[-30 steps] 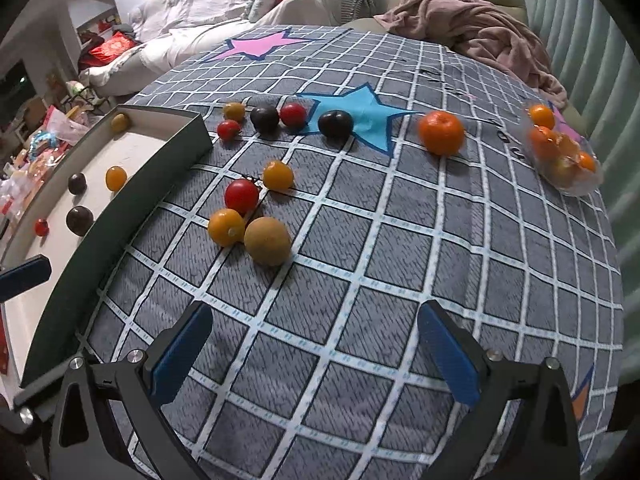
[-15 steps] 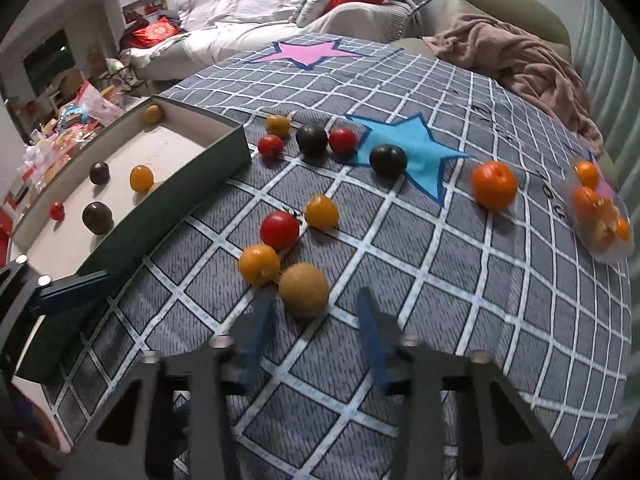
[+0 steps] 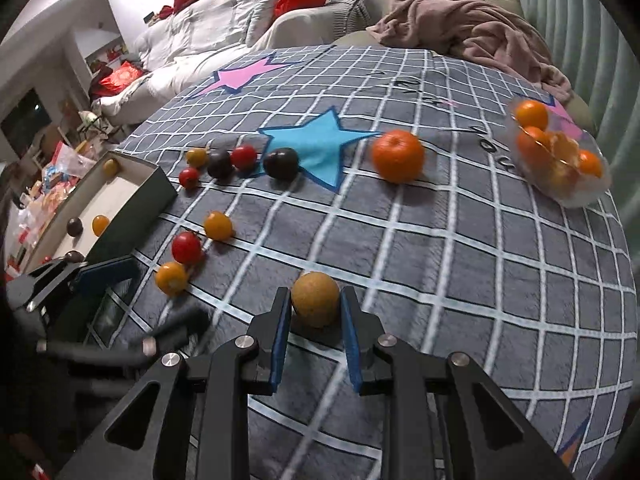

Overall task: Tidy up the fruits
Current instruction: 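Grasp an orange tomato with the left tool while the right tool lifts the kiwi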

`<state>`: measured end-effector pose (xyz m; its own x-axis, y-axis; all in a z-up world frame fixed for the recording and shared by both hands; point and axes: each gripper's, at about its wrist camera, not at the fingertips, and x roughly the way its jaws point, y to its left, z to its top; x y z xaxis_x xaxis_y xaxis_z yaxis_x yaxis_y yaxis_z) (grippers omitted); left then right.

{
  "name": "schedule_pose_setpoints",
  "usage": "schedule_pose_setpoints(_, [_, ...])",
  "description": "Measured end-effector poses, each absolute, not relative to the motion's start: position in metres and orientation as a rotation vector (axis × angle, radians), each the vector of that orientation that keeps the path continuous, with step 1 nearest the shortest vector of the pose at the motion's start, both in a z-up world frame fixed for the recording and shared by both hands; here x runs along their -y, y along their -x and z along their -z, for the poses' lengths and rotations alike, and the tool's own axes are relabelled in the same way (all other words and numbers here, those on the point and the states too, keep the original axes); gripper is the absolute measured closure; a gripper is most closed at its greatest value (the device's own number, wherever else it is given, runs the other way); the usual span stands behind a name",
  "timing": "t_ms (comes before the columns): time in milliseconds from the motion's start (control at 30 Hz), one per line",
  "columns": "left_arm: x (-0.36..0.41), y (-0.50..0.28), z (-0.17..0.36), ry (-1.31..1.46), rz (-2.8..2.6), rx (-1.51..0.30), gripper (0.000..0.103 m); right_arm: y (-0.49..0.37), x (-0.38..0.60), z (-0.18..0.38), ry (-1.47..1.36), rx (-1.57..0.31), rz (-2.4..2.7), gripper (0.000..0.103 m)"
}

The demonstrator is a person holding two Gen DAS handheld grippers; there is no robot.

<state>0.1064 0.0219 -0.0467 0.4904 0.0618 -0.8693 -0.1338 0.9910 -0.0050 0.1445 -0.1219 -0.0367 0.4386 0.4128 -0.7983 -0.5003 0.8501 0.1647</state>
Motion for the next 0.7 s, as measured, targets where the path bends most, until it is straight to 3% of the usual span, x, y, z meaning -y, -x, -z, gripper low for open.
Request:
schedule_pose_setpoints(33, [-0.021, -0.108, 0.046, 0.08, -0.113, -1.051, 0.037, -0.144, 0.123, 0.037, 0.099, -0.961, -0.568, 0.076])
schedule_pose_setpoints(167, [-0.013, -0.107, 0.043, 0.055, -0.096, -1.04, 0.078, -0.139, 0.125, 0.036, 0.096, -0.958, -0.569, 0.076])
schedule_pose_setpoints(700, [-0.011, -0.055, 0.041, 0.073, -0.035, -1.054, 0.08, -0.093, 0.14, 0.036, 0.05, -0.997, -0.586, 0.076])
